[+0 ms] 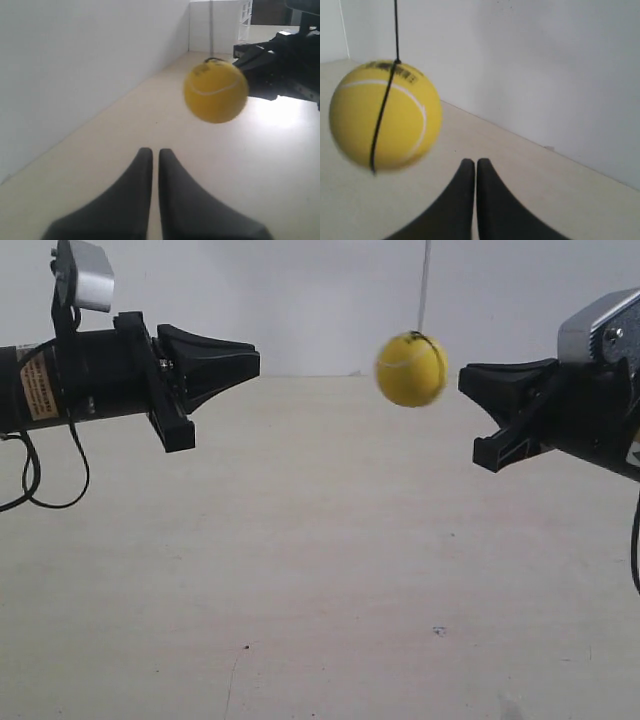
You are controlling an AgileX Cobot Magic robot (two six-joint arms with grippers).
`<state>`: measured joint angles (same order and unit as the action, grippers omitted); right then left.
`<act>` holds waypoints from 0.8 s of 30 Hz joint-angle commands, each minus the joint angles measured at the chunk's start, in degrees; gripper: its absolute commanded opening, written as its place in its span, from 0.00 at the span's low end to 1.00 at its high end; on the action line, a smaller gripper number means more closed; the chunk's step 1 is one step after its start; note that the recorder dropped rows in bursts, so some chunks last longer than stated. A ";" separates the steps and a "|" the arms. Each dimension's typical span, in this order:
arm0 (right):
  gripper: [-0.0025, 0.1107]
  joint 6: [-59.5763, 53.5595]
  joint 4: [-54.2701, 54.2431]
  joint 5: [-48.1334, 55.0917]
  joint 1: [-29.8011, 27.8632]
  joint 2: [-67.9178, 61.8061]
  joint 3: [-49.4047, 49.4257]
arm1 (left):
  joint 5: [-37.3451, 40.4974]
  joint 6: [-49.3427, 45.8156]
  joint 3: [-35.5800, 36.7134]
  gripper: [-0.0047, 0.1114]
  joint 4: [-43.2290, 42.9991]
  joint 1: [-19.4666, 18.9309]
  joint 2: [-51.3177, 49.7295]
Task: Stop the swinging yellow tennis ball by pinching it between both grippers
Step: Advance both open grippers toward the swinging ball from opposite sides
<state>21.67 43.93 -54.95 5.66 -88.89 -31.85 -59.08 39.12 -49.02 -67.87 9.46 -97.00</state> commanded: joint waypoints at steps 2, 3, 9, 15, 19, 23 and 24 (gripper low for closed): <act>0.02 -1.21 0.41 0.10 2.33 -1.05 -0.95 | -1.25 -3.99 -0.33 0.08 0.09 4.65 -1.31; 0.02 -1.33 0.41 0.10 2.38 -1.05 -0.95 | -1.25 -4.70 -0.33 0.08 0.32 5.66 -1.42; 0.02 -1.21 0.41 -0.19 2.38 -1.05 -0.95 | 0.90 -7.04 -0.33 0.08 1.59 9.28 -1.63; 0.02 -0.84 1.51 -1.16 2.38 -1.05 -0.95 | 0.90 -9.81 -0.33 0.08 3.79 10.62 -1.63; 0.02 -0.57 1.65 -2.55 2.38 -1.05 -0.95 | 1.19 -11.40 -0.54 0.08 4.56 10.62 -1.63; 0.02 -0.74 1.65 -2.75 2.38 -1.05 -0.95 | 1.80 -11.18 -1.63 0.08 4.46 10.62 -2.06; 0.02 -0.81 1.65 -2.88 2.38 -1.05 -1.12 | 1.79 -11.18 -1.75 0.08 4.59 10.62 -2.47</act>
<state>20.99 45.07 -56.84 7.99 -90.01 -32.44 -57.59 28.21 -50.14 -64.45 19.79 -98.50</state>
